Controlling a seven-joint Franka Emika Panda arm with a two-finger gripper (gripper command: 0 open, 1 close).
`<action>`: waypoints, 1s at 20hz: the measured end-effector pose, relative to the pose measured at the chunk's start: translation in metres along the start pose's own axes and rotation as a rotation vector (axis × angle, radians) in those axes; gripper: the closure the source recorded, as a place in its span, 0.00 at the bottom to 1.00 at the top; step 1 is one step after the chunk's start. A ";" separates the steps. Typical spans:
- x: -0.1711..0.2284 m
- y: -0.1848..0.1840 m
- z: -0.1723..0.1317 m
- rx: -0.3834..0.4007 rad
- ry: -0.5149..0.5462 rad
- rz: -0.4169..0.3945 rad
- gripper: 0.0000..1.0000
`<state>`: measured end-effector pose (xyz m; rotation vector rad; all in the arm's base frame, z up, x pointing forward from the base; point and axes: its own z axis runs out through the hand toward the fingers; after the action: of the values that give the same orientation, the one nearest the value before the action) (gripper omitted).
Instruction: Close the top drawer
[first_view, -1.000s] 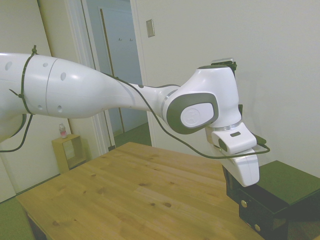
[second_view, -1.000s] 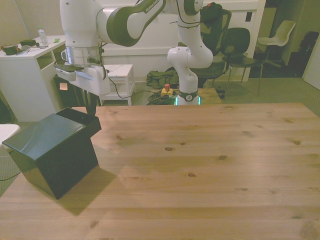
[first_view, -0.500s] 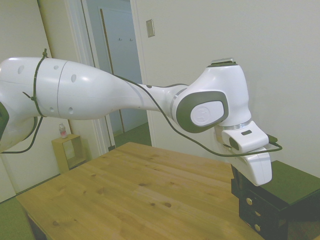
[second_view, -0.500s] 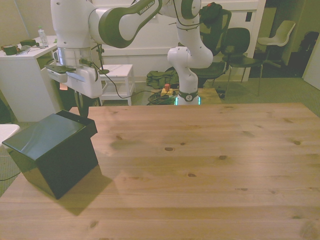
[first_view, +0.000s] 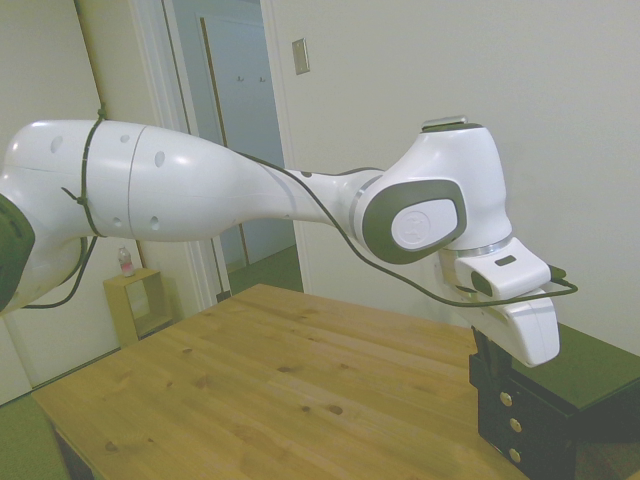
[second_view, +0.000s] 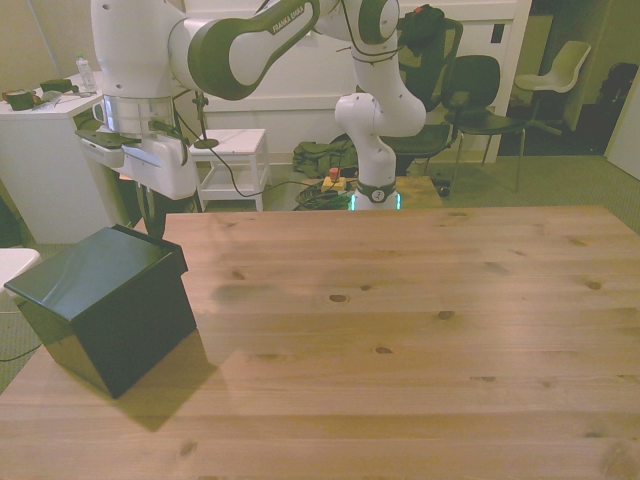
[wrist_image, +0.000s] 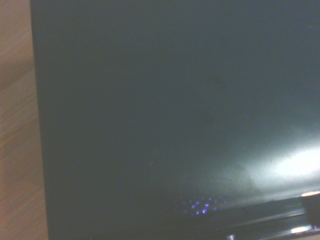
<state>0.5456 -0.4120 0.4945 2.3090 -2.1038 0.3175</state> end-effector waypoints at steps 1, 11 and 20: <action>0.001 -0.001 0.000 -0.002 0.004 -0.003 1.00; 0.008 -0.007 0.002 -0.007 0.038 -0.034 1.00; 0.010 -0.009 0.003 -0.007 0.045 -0.044 1.00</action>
<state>0.5556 -0.4217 0.4947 2.3182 -2.0273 0.3578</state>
